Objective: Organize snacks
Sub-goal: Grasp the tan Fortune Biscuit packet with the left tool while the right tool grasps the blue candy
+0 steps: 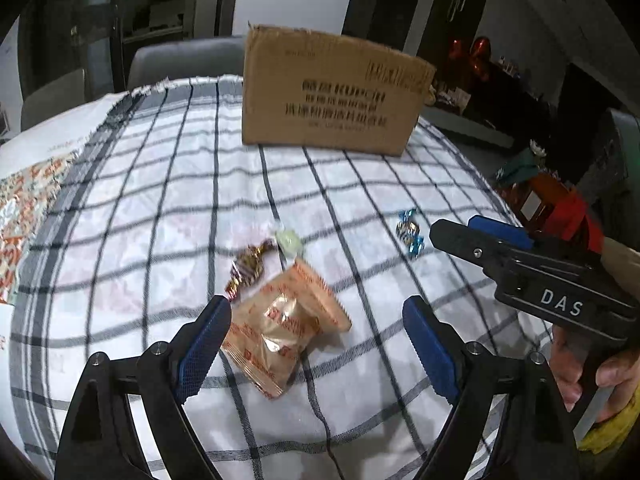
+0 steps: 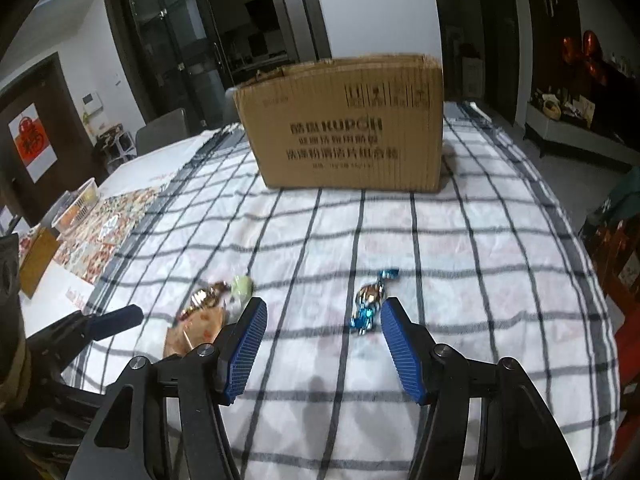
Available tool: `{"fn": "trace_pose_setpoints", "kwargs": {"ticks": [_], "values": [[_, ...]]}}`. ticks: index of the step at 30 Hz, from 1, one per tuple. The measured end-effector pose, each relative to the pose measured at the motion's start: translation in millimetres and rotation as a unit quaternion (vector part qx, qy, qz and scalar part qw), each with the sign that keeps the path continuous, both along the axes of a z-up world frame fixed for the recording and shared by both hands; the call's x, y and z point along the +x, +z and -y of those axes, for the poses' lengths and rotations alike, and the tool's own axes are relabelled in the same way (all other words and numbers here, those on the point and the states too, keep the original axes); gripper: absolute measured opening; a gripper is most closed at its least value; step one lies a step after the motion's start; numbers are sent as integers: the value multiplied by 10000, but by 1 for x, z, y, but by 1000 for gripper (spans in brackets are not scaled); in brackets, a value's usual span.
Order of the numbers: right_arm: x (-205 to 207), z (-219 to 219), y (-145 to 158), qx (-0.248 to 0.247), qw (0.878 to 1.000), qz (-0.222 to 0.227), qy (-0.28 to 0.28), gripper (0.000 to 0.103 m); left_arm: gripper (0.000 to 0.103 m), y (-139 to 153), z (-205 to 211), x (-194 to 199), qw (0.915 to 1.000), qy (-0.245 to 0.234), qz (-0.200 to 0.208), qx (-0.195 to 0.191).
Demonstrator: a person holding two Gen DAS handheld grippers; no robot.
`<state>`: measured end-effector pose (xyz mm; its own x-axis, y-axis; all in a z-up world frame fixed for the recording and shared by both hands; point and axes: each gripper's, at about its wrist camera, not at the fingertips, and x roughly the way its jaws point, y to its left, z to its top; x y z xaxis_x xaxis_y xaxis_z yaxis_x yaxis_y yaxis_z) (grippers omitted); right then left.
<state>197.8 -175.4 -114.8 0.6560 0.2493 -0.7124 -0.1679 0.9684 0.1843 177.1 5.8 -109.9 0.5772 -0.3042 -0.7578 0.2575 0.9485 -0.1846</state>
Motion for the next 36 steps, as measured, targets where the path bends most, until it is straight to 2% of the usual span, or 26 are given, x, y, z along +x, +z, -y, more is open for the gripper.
{"fn": "trace_pose_setpoints", "kwargs": {"ticks": [2,10,14,17,24,30,36], "values": [[0,0,-6,-28,10000,-58,-3,60,82,-8,0,3,10000,32,-90,3],[8,6,-25,39,9996,-255,-119,60,78,-32,7,11,9985,231,-201,451],[20,11,-31,144,9993,-283,-206,60,71,-37,7,15,9973,446,-215,534],[29,13,-37,195,9989,-342,-238,59,69,-38,6,16,9972,531,-228,483],[53,9,-49,90,9986,-474,-192,41,66,-38,8,16,9963,679,-159,512],[60,2,-53,-204,9987,-452,-146,25,56,-36,6,15,9958,772,-73,482],[58,-1,-53,-354,9986,-374,-79,24,48,-33,4,14,9958,793,-40,452]]}}
